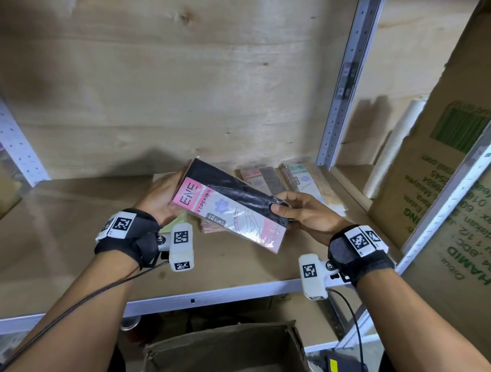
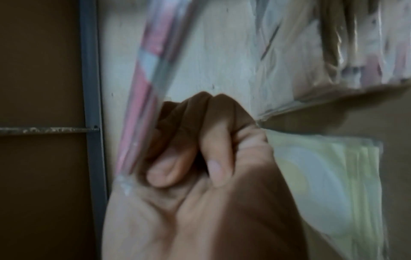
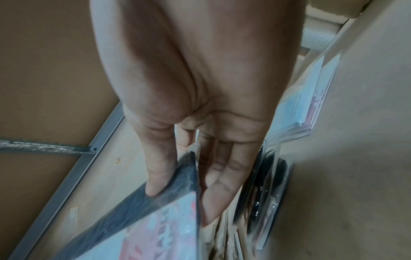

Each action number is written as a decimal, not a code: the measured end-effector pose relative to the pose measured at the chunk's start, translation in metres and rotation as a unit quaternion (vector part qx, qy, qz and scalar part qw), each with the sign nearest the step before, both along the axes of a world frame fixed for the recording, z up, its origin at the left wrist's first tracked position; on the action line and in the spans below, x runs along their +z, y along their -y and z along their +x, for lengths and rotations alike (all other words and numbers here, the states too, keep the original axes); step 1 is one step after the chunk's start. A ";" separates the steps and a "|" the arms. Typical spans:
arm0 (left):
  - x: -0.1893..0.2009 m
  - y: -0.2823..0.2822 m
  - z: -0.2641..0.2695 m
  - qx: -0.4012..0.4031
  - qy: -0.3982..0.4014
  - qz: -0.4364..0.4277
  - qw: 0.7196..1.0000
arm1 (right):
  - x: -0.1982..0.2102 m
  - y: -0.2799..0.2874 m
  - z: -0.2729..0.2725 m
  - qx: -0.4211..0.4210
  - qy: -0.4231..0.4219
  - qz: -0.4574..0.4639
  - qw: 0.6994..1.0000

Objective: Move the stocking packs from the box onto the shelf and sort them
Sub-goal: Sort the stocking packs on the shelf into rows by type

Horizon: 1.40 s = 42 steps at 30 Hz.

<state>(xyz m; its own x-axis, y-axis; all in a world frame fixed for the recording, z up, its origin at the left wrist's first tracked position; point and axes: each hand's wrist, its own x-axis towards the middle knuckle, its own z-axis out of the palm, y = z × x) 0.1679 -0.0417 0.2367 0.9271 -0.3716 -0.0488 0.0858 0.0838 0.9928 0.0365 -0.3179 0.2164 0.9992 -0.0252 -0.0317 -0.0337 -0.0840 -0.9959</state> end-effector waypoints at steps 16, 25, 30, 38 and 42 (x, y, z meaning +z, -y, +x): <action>-0.009 -0.014 0.030 0.073 -0.145 -0.221 0.962 | 0.000 -0.015 0.025 -0.041 0.002 0.119 0.992; -0.023 0.034 -0.015 -0.134 -0.025 0.054 0.989 | -0.007 -0.050 0.045 -0.098 -0.001 0.230 0.968; -0.025 0.047 -0.017 -0.072 0.052 0.075 0.993 | -0.010 -0.050 0.048 -0.114 0.015 0.162 0.980; -0.009 0.089 -0.001 -0.033 0.085 0.156 0.984 | -0.001 -0.012 0.063 -0.215 0.002 -0.009 0.977; 0.011 0.118 0.013 -0.050 0.124 0.225 0.965 | 0.003 0.012 0.066 -0.261 -0.007 -0.074 0.962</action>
<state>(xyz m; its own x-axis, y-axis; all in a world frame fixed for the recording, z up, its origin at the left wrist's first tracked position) 0.1810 -0.1593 0.2472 0.8915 -0.4530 -0.0075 -0.1734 -0.3564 0.9181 0.1029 -0.3297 0.2192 0.8483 -0.5295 -0.0015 -0.1225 -0.1935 -0.9734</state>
